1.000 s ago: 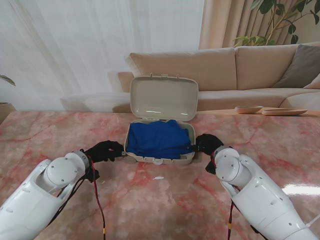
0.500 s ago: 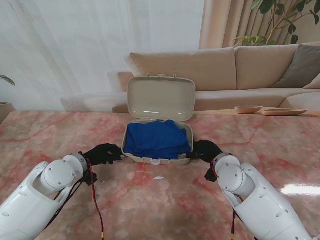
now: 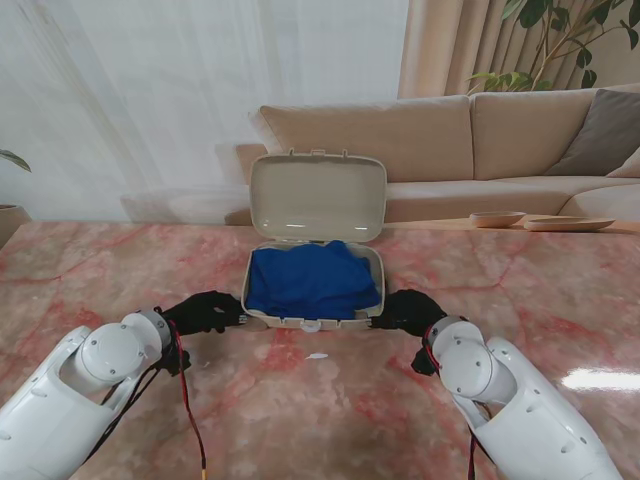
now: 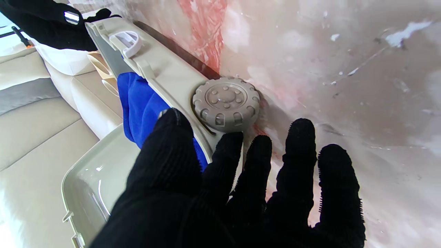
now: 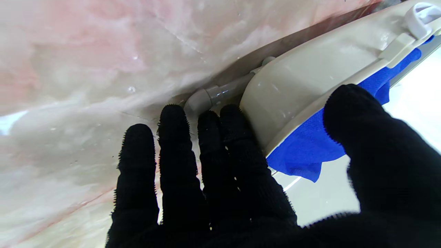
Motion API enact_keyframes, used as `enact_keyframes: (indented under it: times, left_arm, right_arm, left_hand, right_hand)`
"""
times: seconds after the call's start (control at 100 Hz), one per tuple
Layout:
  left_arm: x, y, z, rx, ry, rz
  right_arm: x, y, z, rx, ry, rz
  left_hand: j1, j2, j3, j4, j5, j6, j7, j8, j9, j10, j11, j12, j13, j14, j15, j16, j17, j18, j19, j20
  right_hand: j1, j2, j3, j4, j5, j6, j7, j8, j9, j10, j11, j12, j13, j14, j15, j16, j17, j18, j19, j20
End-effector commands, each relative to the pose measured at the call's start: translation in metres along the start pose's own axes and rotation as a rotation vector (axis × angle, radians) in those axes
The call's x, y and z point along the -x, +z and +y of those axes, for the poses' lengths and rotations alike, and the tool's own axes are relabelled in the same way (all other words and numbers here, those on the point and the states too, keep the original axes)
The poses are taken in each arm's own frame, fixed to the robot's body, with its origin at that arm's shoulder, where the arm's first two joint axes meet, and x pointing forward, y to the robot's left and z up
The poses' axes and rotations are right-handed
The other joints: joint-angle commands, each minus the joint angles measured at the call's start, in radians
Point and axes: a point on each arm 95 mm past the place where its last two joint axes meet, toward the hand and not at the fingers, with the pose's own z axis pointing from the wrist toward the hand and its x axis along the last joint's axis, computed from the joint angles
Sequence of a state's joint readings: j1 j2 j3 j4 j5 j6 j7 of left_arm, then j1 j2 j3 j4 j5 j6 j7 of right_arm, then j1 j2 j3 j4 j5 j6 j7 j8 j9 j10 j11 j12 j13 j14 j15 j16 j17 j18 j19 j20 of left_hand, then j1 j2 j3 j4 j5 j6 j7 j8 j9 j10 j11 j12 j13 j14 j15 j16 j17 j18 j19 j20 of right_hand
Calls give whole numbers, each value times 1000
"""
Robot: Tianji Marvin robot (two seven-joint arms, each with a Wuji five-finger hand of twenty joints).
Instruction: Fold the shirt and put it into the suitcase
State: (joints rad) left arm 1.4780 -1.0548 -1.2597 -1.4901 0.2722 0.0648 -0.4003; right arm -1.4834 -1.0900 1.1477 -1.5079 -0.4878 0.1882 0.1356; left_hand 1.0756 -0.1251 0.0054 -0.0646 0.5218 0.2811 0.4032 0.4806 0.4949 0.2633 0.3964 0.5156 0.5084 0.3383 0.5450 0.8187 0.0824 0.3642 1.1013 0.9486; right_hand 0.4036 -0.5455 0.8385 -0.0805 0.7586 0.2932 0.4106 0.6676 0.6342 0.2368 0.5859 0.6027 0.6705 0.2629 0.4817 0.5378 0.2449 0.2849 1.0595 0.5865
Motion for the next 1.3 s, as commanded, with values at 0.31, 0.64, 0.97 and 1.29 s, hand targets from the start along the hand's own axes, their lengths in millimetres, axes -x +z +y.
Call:
enact_keyframes:
  times: [0.31, 0.64, 0.97, 1.29]
  left_arm:
    - [12, -10, -9, -36, -34, -90]
    - [3, 2, -25, -70, -122, -115]
    - [-11, 20, -32, -52, -168, -95]
    - [-11, 35, -28, -9, -180, -99]
  right_arm:
    - [9, 3, 35, 62, 4, -131]
    - [2, 24, 53, 81, 50, -175]
    - [-8, 44, 44, 44, 75, -159]
    - [-15, 50, 39, 25, 72, -131]
  left_hand:
    - [7, 71, -36, 16, 22, -72, -12, -26, 31, 9, -23, -12, -37, 34, -31, -14, -8, 25, -16, -8]
    - [-10, 90, -36, 23, -42, -14, -144, -119, 34, 18, -18, -10, -36, 45, -20, -11, -2, 17, -16, -17]
    - [-41, 122, -42, 19, -37, -10, -181, -139, 33, 24, -22, -11, -42, 52, -19, -11, -8, 20, -14, -18]
    - [-47, 129, -42, 18, -35, -8, -193, -139, 28, 24, -24, -9, -49, 54, -19, -9, -16, 18, -14, -18]
  right_hand:
    - [-2, 29, -46, 44, 8, -132, 5, 4, 19, 42, -9, -13, 3, 4, -3, -5, -9, 20, 18, 9]
    - [-12, 65, -80, 45, -8, -131, -6, 4, -4, 39, -13, -11, -19, -1, -11, -5, -23, 13, 10, 12]
    - [-17, 65, -71, 46, -2, -139, -3, 8, -3, 35, -8, -10, -18, -4, -6, -4, -22, 9, 12, 20]
    - [-18, 57, -53, 44, 5, -139, 3, 9, 3, 37, 0, -10, -11, -5, 5, -2, -18, 13, 19, 25]
